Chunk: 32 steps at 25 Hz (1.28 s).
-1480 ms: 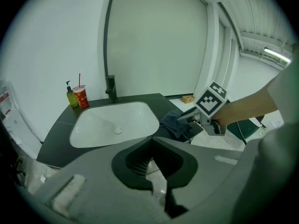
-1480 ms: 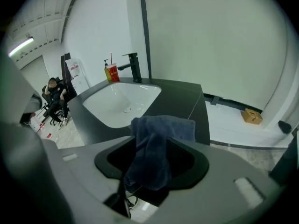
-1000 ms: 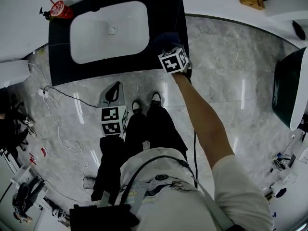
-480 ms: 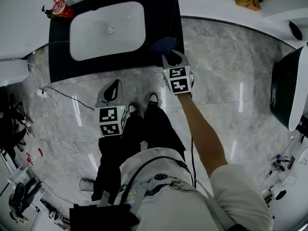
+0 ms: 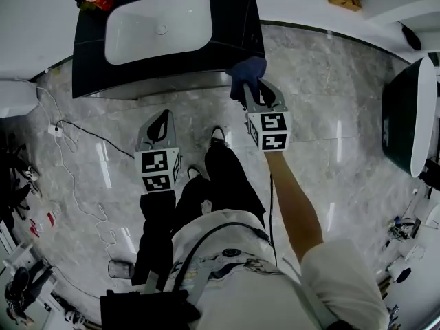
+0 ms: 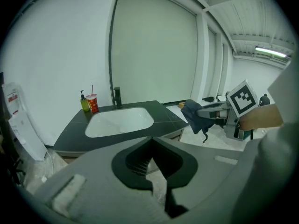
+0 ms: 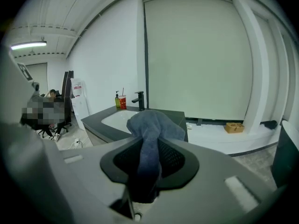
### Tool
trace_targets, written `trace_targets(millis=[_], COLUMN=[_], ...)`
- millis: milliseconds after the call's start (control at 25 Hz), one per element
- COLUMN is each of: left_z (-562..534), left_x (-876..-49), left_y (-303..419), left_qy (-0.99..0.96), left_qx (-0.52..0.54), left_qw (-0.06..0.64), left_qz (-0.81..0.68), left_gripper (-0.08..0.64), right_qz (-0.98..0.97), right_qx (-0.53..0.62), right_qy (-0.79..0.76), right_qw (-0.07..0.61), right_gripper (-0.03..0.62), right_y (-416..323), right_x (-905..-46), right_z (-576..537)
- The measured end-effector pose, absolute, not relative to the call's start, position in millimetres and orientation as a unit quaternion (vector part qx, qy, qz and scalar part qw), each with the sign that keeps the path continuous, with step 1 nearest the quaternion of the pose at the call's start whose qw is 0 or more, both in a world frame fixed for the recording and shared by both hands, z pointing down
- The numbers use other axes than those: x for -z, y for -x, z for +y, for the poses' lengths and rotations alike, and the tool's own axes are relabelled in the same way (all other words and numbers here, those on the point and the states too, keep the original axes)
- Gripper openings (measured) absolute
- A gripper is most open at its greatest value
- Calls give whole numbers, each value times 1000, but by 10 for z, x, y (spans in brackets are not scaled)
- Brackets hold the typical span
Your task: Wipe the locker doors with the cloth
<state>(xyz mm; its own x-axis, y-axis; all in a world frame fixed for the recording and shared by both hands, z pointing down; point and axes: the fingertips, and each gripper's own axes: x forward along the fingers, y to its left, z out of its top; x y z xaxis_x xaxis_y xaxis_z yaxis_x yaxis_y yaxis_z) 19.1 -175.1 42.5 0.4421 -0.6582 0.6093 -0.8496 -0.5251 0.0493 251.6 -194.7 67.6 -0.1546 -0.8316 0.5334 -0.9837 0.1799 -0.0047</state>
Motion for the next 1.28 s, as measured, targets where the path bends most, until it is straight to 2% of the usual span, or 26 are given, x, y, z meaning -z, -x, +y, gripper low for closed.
trace_targets(millis=[280,480,800,1280], left_z=[-986,-666,-737,-1326], left_x=[-527,-897,-2122,-4098], left_y=[396,806,945,850], left_qy=[-830,-813,-811,-826], left_qx=[-259,-261,-231,-160], left_qw=[179,190,160,94], left_qz=[-461,-485,-512,-533], left_gripper=[1,0,0,0], right_qz=[-739,-736,-765,-757], right_qx=[-132,-107,13,182], right_qy=[-625,-631,-605,-602], right_qw=[215,219,223,177], right_gripper=[98,98,98,98], right_y=[-2256,-2238,-2265,-2546], right_x=[-488,-644,-1466,-2801], right_z=[-1334,-1135,-1306,-1913])
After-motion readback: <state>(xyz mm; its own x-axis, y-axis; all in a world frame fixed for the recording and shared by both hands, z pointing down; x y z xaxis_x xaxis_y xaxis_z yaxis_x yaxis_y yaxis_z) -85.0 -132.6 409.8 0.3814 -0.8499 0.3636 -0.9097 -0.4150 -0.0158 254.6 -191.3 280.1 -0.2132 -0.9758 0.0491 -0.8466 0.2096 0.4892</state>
